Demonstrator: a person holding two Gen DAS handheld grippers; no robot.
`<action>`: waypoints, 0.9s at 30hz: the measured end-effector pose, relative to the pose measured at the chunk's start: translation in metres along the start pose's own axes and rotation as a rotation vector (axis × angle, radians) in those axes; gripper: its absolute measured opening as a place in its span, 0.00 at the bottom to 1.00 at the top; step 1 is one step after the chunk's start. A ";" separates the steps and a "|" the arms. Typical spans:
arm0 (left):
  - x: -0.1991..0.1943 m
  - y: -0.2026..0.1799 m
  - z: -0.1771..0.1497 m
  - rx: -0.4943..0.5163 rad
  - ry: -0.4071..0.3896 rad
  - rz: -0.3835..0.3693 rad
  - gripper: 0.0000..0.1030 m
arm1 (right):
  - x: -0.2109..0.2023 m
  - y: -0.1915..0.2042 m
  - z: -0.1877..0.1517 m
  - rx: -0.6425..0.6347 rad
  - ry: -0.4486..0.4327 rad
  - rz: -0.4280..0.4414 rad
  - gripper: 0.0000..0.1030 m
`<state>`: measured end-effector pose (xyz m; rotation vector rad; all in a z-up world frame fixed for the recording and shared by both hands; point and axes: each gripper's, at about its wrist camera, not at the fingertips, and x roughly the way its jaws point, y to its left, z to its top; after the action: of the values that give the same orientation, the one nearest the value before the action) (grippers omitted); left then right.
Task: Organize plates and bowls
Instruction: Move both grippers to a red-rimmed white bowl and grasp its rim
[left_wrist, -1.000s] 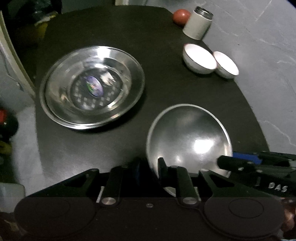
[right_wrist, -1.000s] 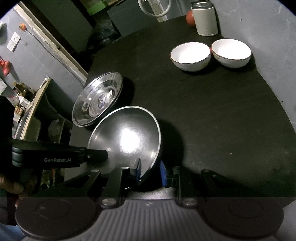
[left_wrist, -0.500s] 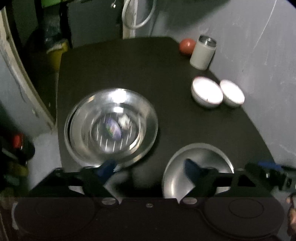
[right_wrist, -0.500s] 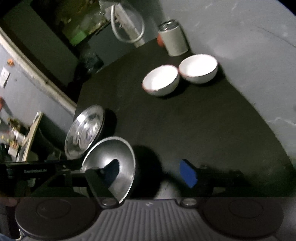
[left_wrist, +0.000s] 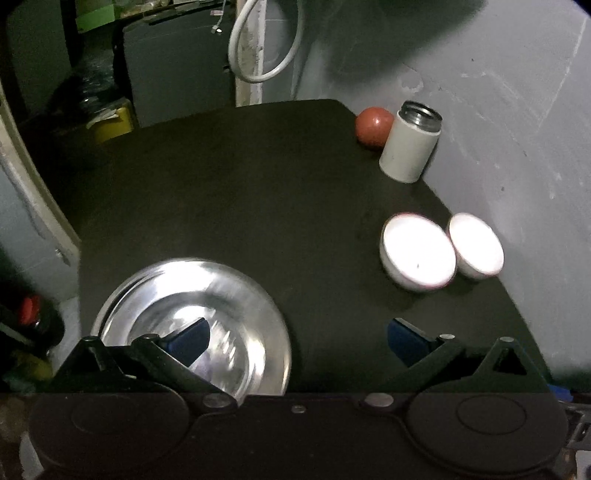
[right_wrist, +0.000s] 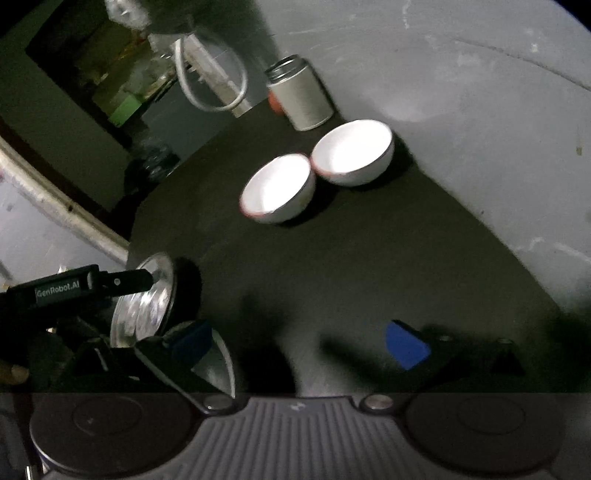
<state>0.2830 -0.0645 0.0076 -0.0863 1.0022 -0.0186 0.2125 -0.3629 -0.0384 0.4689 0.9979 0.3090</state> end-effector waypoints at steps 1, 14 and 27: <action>0.006 -0.002 0.006 -0.002 0.000 -0.004 0.99 | 0.002 -0.001 0.005 0.014 -0.006 -0.005 1.00; 0.087 -0.037 0.065 0.083 0.054 -0.072 0.99 | 0.052 -0.012 0.069 0.206 -0.130 -0.068 0.93; 0.110 -0.047 0.070 0.113 0.094 -0.115 0.79 | 0.089 -0.014 0.085 0.252 -0.103 -0.054 0.65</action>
<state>0.4024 -0.1134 -0.0441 -0.0403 1.0876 -0.1859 0.3320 -0.3545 -0.0716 0.6786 0.9509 0.1087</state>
